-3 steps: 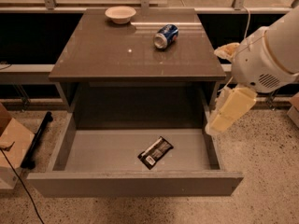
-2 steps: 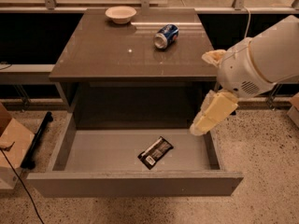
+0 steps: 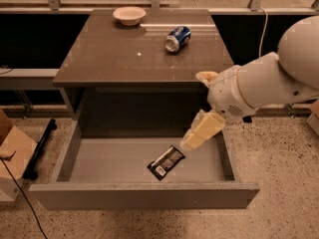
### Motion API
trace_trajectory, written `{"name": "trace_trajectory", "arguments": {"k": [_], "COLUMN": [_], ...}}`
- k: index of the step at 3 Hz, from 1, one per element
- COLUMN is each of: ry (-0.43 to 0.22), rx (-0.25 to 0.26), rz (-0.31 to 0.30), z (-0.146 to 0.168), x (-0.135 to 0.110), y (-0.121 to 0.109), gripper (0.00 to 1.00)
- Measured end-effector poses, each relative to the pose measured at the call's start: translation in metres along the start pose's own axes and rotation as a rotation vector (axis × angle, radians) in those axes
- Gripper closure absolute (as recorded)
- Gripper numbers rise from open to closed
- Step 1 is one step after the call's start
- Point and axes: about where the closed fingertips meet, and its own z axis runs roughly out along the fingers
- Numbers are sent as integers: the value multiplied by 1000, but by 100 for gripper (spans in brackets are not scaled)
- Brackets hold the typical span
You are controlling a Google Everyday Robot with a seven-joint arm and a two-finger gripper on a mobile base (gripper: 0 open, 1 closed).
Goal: Pick rxbar chocolate from top drawer and place on counter
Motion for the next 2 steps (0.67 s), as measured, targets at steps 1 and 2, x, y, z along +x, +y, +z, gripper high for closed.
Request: {"name": "trace_trajectory", "arguments": {"k": [1, 2], "ry": [-39, -54], "rx": [-32, -75], "rz": [19, 49], "z": [32, 63], "x": [7, 13], "y": [5, 8], "gripper": [0, 0]}}
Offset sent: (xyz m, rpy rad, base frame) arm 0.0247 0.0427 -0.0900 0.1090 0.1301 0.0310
